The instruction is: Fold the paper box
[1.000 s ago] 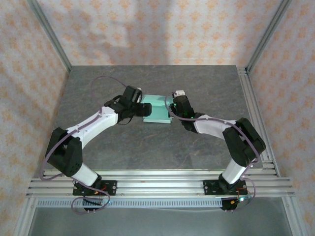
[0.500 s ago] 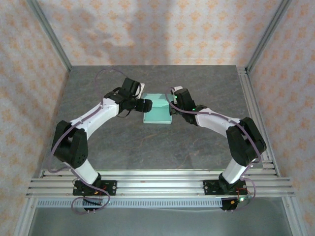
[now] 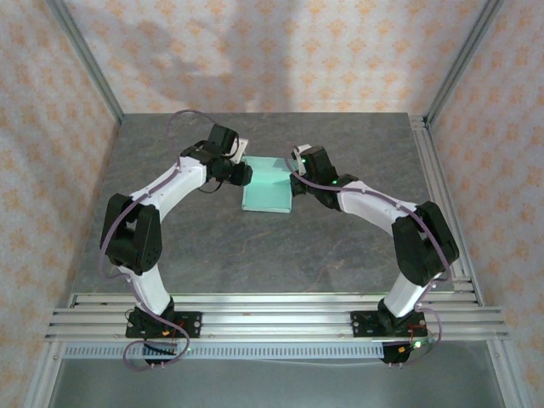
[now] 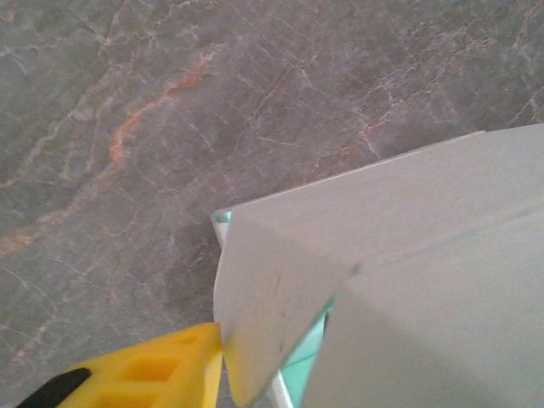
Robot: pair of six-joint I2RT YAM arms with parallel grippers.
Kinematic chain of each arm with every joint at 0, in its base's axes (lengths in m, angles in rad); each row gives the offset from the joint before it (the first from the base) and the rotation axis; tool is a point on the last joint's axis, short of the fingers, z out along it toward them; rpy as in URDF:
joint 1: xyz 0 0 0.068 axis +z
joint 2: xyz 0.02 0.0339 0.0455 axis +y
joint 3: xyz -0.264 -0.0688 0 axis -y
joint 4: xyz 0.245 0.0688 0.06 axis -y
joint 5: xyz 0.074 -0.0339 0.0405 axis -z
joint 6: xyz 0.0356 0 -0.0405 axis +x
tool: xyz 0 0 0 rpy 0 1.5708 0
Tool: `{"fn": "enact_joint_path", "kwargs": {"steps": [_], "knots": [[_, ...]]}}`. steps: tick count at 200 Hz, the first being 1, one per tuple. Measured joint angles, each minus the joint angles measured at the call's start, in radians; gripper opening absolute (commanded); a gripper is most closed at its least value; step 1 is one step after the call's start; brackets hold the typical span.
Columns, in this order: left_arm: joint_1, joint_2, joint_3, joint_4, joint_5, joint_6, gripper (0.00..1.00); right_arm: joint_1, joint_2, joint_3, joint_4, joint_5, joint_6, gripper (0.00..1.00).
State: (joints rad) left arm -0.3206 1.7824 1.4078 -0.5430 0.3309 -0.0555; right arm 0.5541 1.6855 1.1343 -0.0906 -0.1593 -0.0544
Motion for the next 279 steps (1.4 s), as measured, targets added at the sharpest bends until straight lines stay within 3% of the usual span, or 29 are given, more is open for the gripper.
{"fn": "enact_joint_path", "kwargs": {"steps": [30,114,181,279], "knots": [[0.000,0.000,0.000,0.000,0.014,-0.008,0.21,-0.001,0.008,0.009,-0.006,-0.007,-0.004,0.00],[-0.003,0.003,0.005,-0.013,0.009,-0.068,0.00,0.000,0.013,0.020,-0.014,-0.024,0.019,0.00],[-0.072,0.003,-0.027,0.042,-0.086,-0.160,0.00,0.050,0.013,-0.026,0.047,0.148,0.157,0.00],[-0.138,0.003,-0.154,0.272,-0.168,-0.289,0.00,0.134,0.005,-0.233,0.346,0.417,0.340,0.00]]}}
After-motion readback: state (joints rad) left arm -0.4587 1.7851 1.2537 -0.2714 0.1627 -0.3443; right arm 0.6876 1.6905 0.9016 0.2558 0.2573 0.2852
